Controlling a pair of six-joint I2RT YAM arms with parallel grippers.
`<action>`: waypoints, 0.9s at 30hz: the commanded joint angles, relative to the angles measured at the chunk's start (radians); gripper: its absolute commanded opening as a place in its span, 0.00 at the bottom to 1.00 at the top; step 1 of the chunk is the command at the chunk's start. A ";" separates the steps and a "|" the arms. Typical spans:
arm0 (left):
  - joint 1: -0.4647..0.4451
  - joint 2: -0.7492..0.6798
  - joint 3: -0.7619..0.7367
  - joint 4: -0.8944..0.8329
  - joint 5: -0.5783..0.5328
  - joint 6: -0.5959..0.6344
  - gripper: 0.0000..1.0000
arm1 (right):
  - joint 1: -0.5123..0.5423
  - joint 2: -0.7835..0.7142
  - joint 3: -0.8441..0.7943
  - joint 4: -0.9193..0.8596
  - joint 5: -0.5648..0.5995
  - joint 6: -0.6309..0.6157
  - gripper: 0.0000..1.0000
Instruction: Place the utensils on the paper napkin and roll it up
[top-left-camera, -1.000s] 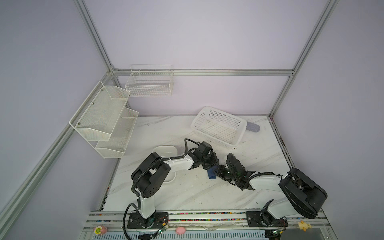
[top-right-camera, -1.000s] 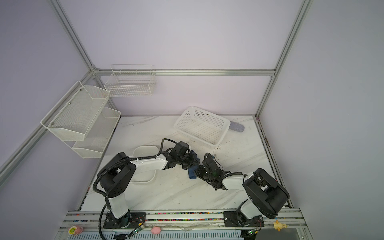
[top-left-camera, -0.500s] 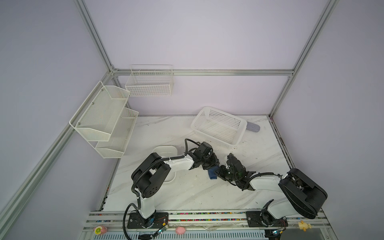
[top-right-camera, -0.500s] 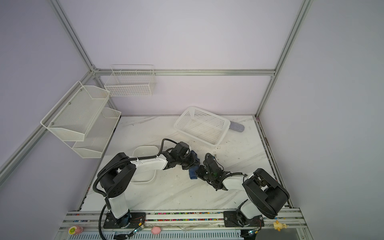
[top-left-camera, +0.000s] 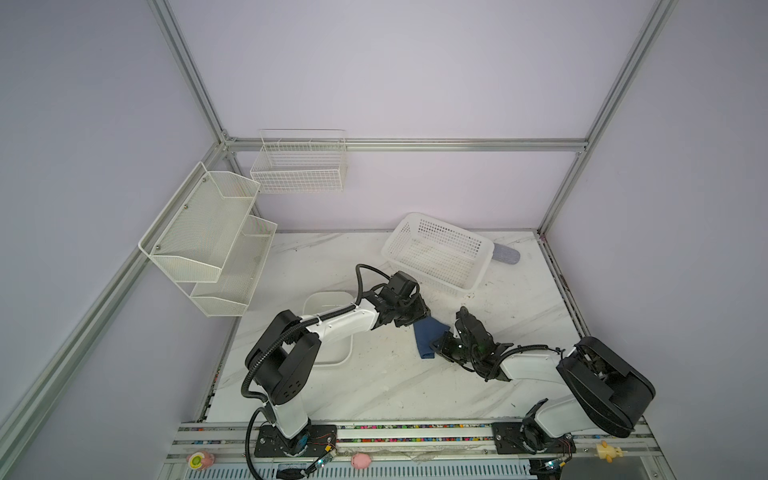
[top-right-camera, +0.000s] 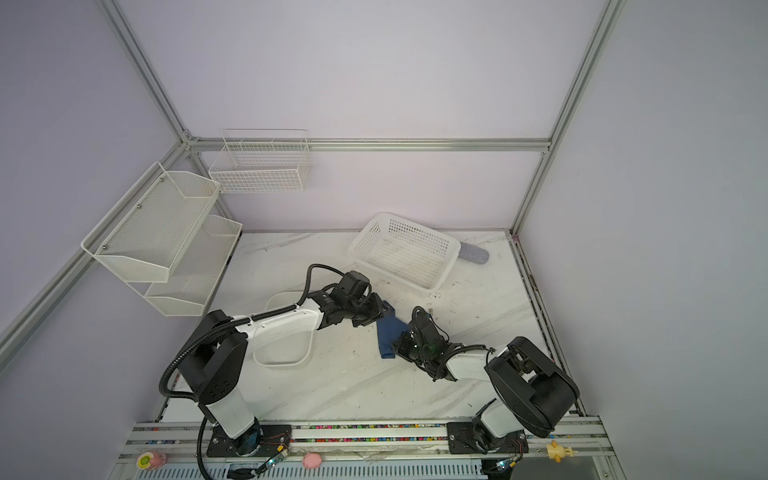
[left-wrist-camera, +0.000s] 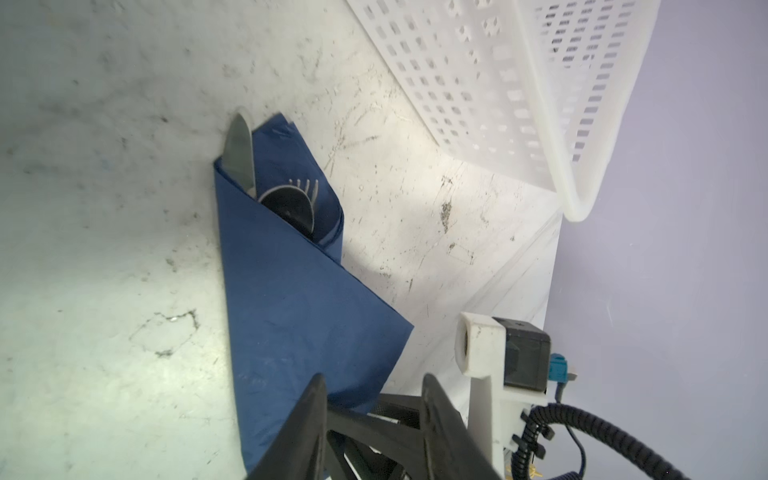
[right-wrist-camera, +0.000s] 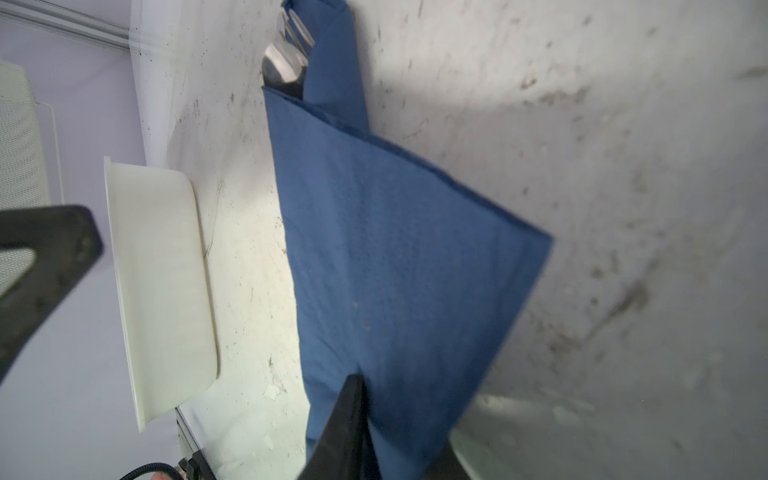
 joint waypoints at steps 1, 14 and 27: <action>0.021 -0.029 -0.034 -0.007 -0.013 0.005 0.37 | -0.010 0.000 -0.019 0.002 -0.007 -0.006 0.20; 0.022 0.048 -0.048 -0.002 0.053 0.010 0.37 | -0.035 0.004 -0.025 -0.004 -0.038 -0.008 0.19; 0.005 0.106 -0.054 -0.024 0.064 0.036 0.38 | -0.058 0.001 -0.026 -0.010 -0.055 -0.014 0.19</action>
